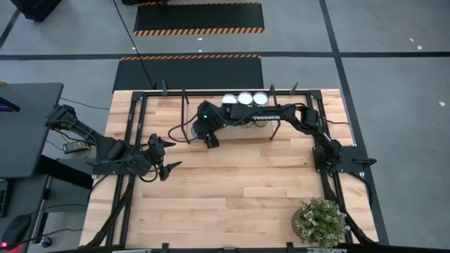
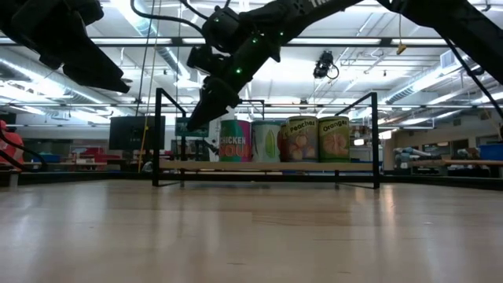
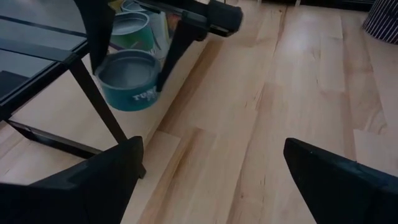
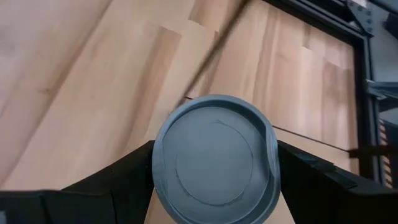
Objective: Pick and place cans onto a shelf
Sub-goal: Put the canned tuna on the shelf
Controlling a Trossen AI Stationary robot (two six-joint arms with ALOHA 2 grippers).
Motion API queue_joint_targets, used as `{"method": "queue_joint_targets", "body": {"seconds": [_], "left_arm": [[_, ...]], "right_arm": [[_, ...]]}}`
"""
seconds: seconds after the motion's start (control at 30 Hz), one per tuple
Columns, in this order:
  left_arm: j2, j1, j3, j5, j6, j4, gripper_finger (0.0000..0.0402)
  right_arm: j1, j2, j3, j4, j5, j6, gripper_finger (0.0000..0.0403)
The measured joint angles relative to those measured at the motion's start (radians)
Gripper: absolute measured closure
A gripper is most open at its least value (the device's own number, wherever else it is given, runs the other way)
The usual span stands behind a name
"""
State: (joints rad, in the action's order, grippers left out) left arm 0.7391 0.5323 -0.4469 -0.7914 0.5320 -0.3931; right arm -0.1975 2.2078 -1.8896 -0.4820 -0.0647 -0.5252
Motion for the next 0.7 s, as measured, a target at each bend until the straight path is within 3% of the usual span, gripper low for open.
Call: {"method": "queue_joint_targets", "body": {"seconds": [0.23, 0.5, 0.7], "left_arm": [[0.000, 0.000, 0.000, 0.000, -0.001, 0.000, 0.0005], [0.000, 0.000, -0.001, 0.000, -0.001, 0.000, 0.0005], [0.000, 0.000, -0.001, 0.000, 0.000, 0.003, 0.0005]], "right_arm": [[-0.025, 0.009, 0.000, 0.008, 0.019, 0.030, 0.0098], [-0.029, 0.051, 0.000, 0.020, 0.080, 0.033, 0.0044], [-0.027, 0.056, -0.016, 0.006, 0.089, 0.044, 0.0028]]}}
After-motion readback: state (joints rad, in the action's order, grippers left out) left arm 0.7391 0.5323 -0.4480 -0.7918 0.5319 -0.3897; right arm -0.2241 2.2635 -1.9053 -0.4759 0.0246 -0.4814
